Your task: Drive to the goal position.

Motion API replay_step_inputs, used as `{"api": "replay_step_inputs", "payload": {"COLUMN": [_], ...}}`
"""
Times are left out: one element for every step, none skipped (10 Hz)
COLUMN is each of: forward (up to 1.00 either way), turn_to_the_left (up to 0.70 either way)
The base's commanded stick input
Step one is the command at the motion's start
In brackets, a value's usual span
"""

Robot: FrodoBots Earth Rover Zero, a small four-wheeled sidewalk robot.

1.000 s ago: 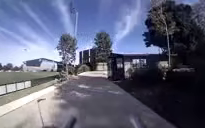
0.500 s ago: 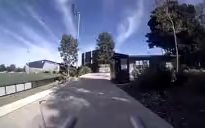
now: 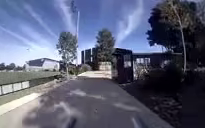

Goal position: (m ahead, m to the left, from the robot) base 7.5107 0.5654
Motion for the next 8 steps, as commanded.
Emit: {"api": "replay_step_inputs", "payload": {"forward": [1.00,1.00,1.00,1.00,1.00,1.00,1.00,1.00], "turn_to_the_left": [0.00,0.00,0.00,0.00,0.00,0.00,0.00,0.00]}}
